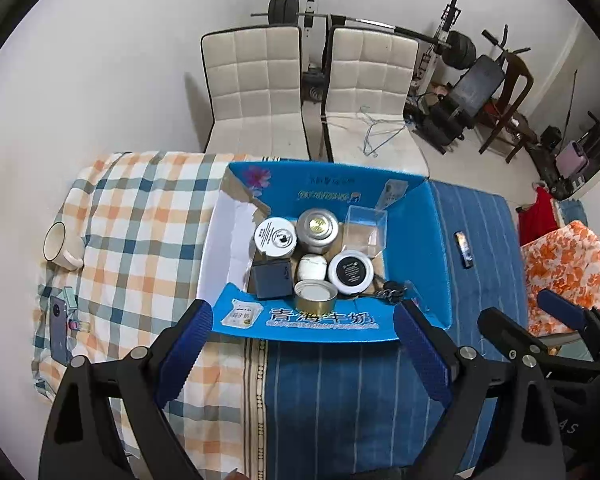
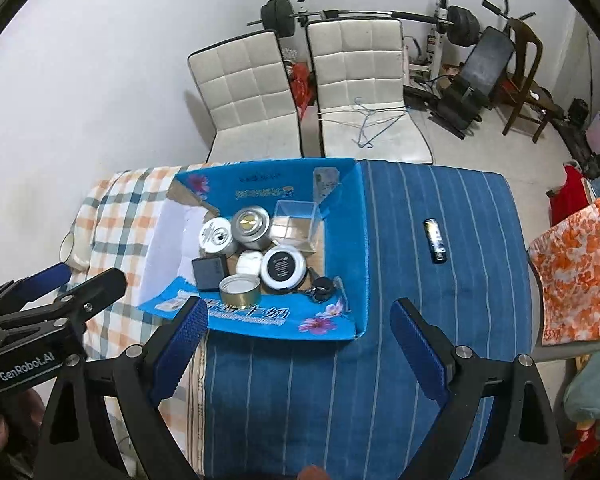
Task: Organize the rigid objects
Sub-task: 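Move the right tool to the blue-and-white drink can and grasp it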
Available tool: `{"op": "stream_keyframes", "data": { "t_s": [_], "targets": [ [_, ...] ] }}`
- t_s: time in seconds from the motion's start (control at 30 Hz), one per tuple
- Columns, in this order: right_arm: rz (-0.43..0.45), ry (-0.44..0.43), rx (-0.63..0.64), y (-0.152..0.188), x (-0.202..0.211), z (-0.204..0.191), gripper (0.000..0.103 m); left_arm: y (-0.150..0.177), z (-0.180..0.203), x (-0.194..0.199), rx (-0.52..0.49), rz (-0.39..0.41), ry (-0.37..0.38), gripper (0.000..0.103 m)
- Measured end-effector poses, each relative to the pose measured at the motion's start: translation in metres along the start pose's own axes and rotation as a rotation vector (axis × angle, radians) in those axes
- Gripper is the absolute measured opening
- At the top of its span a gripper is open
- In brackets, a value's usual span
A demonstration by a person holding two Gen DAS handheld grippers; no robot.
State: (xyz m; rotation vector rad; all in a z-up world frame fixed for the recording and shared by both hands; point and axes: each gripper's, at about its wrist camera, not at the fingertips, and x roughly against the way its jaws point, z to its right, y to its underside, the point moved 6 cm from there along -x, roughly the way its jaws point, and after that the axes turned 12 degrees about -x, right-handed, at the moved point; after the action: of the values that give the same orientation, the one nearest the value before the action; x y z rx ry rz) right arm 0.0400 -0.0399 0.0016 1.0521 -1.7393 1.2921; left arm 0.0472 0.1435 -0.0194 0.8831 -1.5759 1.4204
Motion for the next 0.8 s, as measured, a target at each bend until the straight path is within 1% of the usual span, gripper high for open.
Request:
{"op": "stream_keyframes", "data": {
  "t_s": [0.1,0.17,0.23,0.33,0.43,0.53,0.67,0.7,0.77,0.8],
  "targets": [
    [-0.001,0.024,-0.051,-0.009,-0.011,0.023,0.095,-0.005,0.004,-0.003,-0.008,-0.002,0.005,0.093],
    [-0.001,0.055,-0.102,-0.019,-0.022,0.048,0.095,-0.009,0.008,-0.011,-0.017,-0.007,0.011,0.093],
    [0.004,0.097,-0.154,-0.03,-0.036,0.078,0.095,-0.015,0.014,-0.024,-0.016,-0.017,0.029,0.093],
    [-0.003,0.171,-0.221,-0.046,-0.062,0.123,0.095,-0.026,0.022,-0.047,-0.004,-0.024,0.031,0.093],
    [-0.025,0.224,-0.262,-0.06,-0.098,0.161,0.095,-0.04,0.035,-0.076,0.001,-0.038,0.036,0.093],
    [-0.052,0.255,-0.273,-0.075,-0.139,0.189,0.095,-0.053,0.049,-0.112,-0.009,-0.069,0.035,0.093],
    [-0.113,0.255,-0.289,-0.091,-0.203,0.21,0.094,-0.064,0.065,-0.159,-0.022,-0.127,0.027,0.093],
    [-0.134,0.257,-0.297,-0.094,-0.22,0.214,0.091,-0.067,0.069,-0.173,-0.022,-0.144,0.021,0.093],
    [-0.158,0.266,-0.301,-0.099,-0.247,0.219,0.089,-0.07,0.073,-0.192,-0.026,-0.17,0.012,0.093],
    [-0.167,0.284,-0.297,-0.102,-0.26,0.222,0.081,-0.072,0.075,-0.2,-0.027,-0.182,0.01,0.093]
  ]
}}
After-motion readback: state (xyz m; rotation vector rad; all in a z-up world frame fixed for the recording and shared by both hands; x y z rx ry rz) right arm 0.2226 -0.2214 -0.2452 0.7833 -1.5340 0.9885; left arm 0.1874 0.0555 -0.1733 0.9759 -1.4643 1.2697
